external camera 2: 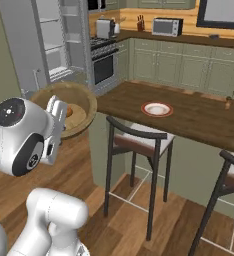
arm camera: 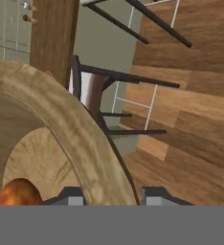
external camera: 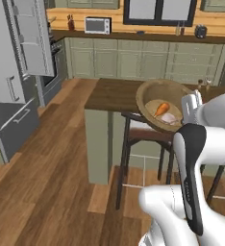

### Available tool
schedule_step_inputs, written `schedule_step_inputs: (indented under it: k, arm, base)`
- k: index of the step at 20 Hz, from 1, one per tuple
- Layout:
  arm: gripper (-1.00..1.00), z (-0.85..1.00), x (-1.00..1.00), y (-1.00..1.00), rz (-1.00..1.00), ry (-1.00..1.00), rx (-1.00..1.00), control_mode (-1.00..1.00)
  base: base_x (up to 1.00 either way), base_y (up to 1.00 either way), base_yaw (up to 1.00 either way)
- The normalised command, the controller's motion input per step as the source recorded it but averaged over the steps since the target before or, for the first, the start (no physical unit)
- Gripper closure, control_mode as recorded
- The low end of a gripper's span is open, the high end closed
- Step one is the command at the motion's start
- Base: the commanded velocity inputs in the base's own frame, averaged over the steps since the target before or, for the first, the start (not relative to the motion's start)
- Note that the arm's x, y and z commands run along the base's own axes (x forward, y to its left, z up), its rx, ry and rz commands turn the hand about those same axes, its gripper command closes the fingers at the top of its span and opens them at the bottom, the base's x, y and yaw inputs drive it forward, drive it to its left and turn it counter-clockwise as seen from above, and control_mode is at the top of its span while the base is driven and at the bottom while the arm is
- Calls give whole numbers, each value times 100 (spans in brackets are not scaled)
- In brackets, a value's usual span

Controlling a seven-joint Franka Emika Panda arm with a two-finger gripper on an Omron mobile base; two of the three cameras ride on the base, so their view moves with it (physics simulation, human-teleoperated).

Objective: Pick the chicken drumstick and garlic from their plates and place them in the bowl. Then put the bowl in the fridge.

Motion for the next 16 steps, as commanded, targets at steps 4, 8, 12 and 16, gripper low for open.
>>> schedule_step_inputs:
  k: [4,8,12,16]
  arm:
    - [100,0,0,0,0,0,0,100]
    - [100,0,0,0,0,0,0,100]
    - [100,0,0,0,0,0,0,100]
    - [100,0,0,0,0,0,0,100]
  base:
    - [36,100,25]
    - [41,100,22]
    - [92,100,3]
    - [100,92,-11]
